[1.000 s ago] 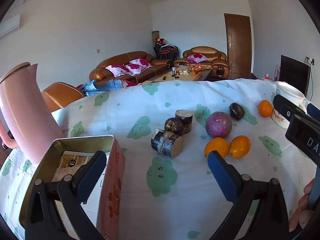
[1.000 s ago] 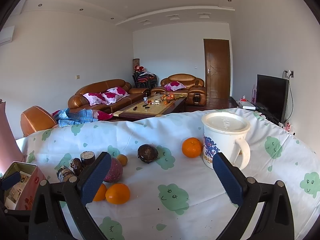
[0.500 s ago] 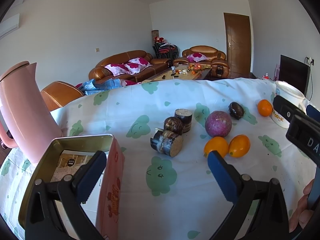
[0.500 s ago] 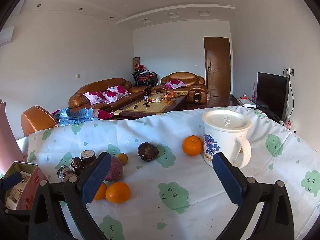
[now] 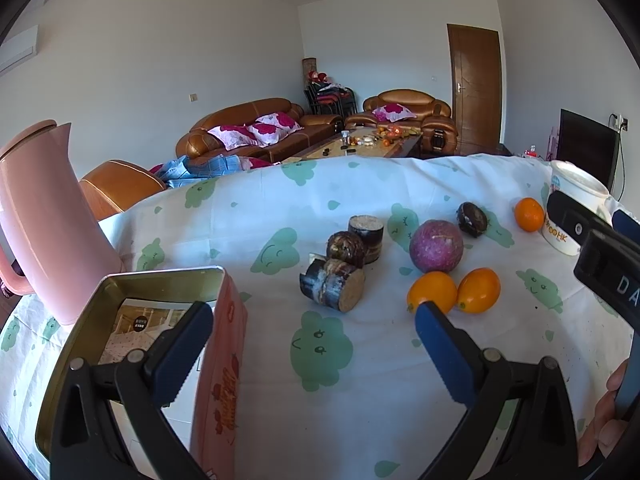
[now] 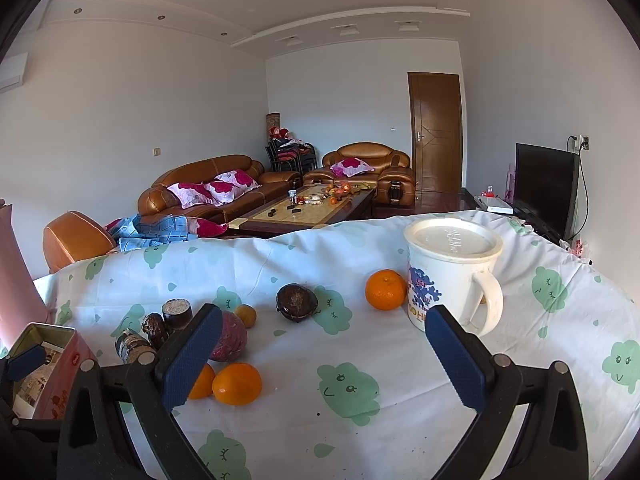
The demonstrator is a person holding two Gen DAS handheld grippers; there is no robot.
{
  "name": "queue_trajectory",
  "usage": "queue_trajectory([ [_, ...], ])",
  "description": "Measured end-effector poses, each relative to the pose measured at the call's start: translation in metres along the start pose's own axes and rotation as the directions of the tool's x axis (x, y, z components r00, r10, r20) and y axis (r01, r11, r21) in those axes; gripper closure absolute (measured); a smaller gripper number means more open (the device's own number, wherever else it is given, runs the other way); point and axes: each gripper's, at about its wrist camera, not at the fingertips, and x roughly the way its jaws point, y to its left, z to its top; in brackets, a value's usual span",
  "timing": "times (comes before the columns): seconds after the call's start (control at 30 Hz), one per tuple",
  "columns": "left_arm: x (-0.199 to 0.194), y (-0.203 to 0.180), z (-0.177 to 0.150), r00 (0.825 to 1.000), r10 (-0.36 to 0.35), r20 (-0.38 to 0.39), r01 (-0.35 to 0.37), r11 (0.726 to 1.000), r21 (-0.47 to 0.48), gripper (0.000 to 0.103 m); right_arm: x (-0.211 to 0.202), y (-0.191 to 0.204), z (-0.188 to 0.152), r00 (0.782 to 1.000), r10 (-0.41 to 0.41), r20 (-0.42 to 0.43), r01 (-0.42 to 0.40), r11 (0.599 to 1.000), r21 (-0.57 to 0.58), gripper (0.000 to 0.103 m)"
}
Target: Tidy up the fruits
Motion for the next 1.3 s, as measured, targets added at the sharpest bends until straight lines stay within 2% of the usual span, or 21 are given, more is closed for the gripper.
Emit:
queue_trajectory([
  [0.17,0.001,0.0,0.0,1.0,-0.003,-0.001,0.003,1.0,0.001,0.0,-0.001,0.0,-0.001,1.0,-0.001,-0.003,0.001,1.0,0.0,0.003],
  [0.2,0.001,0.0,-0.001,1.0,-0.003,-0.002,0.003,1.0,0.0,0.0,-0.001,0.0,-0.001,1.0,0.001,-0.004,-0.001,1.0,0.0,0.005],
  [0.27,0.001,0.0,0.0,1.0,-0.003,-0.003,0.003,1.0,0.0,0.0,0.0,0.0,-0.001,1.0,0.003,-0.011,-0.003,1.0,0.0,0.02],
  [0.33,0.001,0.0,0.0,1.0,-0.005,-0.006,0.005,1.0,0.0,0.0,0.002,-0.001,-0.002,1.0,0.001,-0.026,-0.001,1.0,0.002,0.027],
  [0.5,0.003,0.001,0.0,1.0,-0.008,-0.02,0.008,1.0,-0.009,0.0,0.006,-0.006,-0.003,0.999,0.001,-0.051,0.0,1.0,0.02,0.029],
  [0.57,0.004,0.001,0.0,1.0,-0.015,-0.025,0.015,1.0,-0.005,0.0,0.007,-0.008,-0.002,0.998,0.009,-0.062,-0.007,1.0,0.027,0.036],
  [0.67,0.003,-0.001,0.0,0.999,-0.022,-0.023,0.023,1.0,0.006,0.0,0.01,-0.009,-0.003,0.996,0.029,-0.083,-0.026,0.999,0.038,0.04],
  [0.73,0.003,-0.001,0.001,0.999,-0.024,-0.025,0.024,1.0,0.013,0.002,0.011,-0.009,-0.003,0.994,0.048,-0.095,-0.045,0.998,0.04,0.04],
  [0.83,0.006,-0.001,0.001,0.999,-0.03,-0.045,0.031,0.999,0.016,0.019,0.016,-0.008,-0.003,0.989,0.084,-0.122,-0.08,0.996,0.038,0.04],
  [0.9,0.011,-0.001,0.002,0.996,-0.041,-0.076,0.042,0.999,0.013,0.022,0.021,-0.007,-0.004,0.981,0.12,-0.151,-0.115,0.992,0.042,0.04],
  [0.97,0.015,0.001,0.001,0.994,-0.052,-0.096,0.052,0.999,0.006,0.03,0.028,-0.005,-0.006,0.972,0.146,-0.185,-0.14,0.989,0.043,0.04],
  [1.1,0.018,0.002,0.001,0.992,-0.058,-0.114,0.059,0.998,0.0,0.031,0.034,-0.004,-0.009,0.958,0.171,-0.231,-0.166,0.985,0.039,0.04],
  [1.3,0.02,0.005,0.0,0.99,-0.061,-0.127,0.061,0.998,-0.01,0.03,0.039,-0.011,-0.009,0.953,0.149,-0.264,-0.145,0.989,0.036,0.04],
])
